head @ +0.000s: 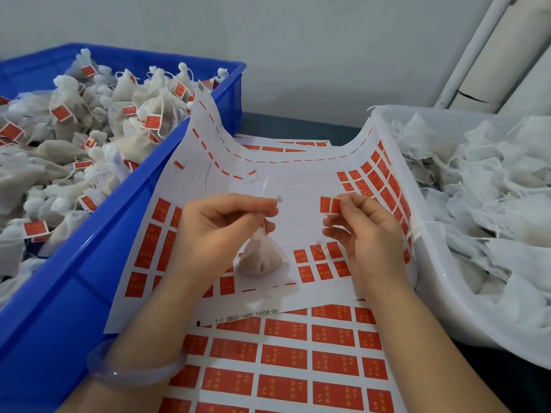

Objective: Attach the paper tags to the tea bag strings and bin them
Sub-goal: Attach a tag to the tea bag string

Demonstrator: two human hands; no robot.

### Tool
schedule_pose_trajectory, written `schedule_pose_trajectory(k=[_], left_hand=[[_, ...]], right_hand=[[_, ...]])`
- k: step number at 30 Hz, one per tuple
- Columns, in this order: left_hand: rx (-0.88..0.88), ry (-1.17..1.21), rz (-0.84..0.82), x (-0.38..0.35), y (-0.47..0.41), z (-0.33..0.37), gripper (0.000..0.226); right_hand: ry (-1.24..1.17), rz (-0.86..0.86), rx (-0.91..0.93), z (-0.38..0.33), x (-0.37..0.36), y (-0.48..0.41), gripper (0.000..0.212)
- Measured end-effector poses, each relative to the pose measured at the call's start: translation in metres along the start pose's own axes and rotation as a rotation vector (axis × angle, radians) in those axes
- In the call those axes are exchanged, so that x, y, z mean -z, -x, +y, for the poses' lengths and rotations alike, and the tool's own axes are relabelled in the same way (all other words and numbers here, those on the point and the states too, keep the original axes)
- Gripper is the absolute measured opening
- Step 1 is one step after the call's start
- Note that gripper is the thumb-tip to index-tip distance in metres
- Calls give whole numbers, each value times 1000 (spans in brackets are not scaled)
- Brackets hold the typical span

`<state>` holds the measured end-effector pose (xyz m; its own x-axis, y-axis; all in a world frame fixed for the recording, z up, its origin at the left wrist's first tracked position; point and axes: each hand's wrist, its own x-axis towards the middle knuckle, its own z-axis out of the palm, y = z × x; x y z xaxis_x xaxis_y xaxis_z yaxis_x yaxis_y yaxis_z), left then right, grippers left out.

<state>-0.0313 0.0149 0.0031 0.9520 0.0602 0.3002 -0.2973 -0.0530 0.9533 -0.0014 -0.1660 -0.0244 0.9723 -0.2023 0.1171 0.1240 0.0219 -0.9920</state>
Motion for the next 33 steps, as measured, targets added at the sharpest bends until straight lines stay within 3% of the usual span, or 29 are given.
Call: schedule_pose_trajectory(k=[7, 11, 14, 27, 33], left_hand=[[97, 29, -98, -5, 1, -1, 43], [104, -15, -156, -9, 3, -3, 44], [124, -44, -200, -10, 6, -7, 51], [56, -45, -331, -12, 6, -11, 65], [52, -40, -342, -11, 6, -12, 65]], right_hand=[[29, -6, 28, -2, 0, 2, 8], [-22, -38, 68, -10, -2, 7, 36], [-29, -143, 127, -17, -7, 15, 42], [128, -279, 109, -14, -10, 18, 16], [115, -288, 110, -16, -11, 20, 28]])
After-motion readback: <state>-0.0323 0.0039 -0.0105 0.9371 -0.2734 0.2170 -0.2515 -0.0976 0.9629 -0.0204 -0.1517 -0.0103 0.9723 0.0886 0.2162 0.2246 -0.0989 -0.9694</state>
